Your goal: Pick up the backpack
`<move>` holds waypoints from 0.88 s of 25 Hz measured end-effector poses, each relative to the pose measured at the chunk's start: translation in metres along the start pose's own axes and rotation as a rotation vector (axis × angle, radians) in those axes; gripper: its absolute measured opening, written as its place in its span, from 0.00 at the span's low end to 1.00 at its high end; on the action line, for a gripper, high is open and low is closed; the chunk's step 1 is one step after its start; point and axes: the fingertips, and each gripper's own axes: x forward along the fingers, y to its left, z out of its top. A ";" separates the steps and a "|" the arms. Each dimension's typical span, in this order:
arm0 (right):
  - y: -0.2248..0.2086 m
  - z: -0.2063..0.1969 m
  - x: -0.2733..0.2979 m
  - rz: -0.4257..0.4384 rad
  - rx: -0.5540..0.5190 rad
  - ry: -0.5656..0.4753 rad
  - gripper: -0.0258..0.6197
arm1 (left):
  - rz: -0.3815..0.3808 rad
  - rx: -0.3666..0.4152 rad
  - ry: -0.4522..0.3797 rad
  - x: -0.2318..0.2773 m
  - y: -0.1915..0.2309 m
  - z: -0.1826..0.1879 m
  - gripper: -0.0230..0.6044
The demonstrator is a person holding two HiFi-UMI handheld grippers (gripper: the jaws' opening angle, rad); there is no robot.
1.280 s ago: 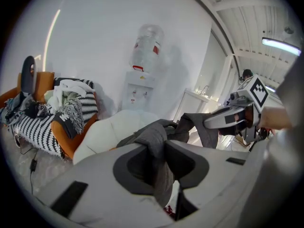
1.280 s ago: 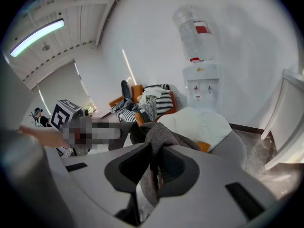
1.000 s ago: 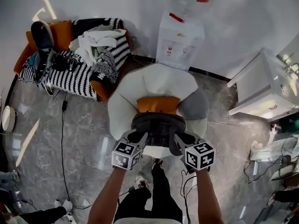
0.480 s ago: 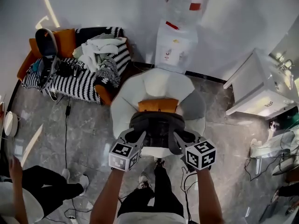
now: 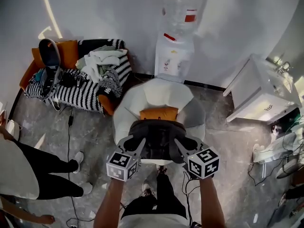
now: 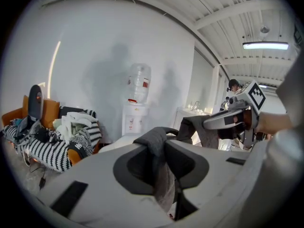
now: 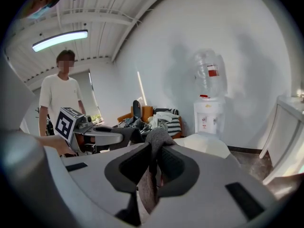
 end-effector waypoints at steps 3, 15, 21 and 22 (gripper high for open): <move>0.006 0.011 -0.014 0.001 -0.013 -0.023 0.12 | 0.001 0.003 -0.028 -0.011 -0.009 0.013 0.17; 0.023 0.046 -0.070 -0.005 -0.060 -0.119 0.12 | -0.015 0.054 -0.112 -0.046 -0.048 0.056 0.16; 0.033 0.069 -0.098 -0.013 -0.090 -0.180 0.12 | -0.019 0.095 -0.162 -0.064 -0.066 0.083 0.15; 0.035 0.072 -0.102 -0.014 -0.094 -0.190 0.12 | -0.021 0.101 -0.171 -0.067 -0.069 0.087 0.15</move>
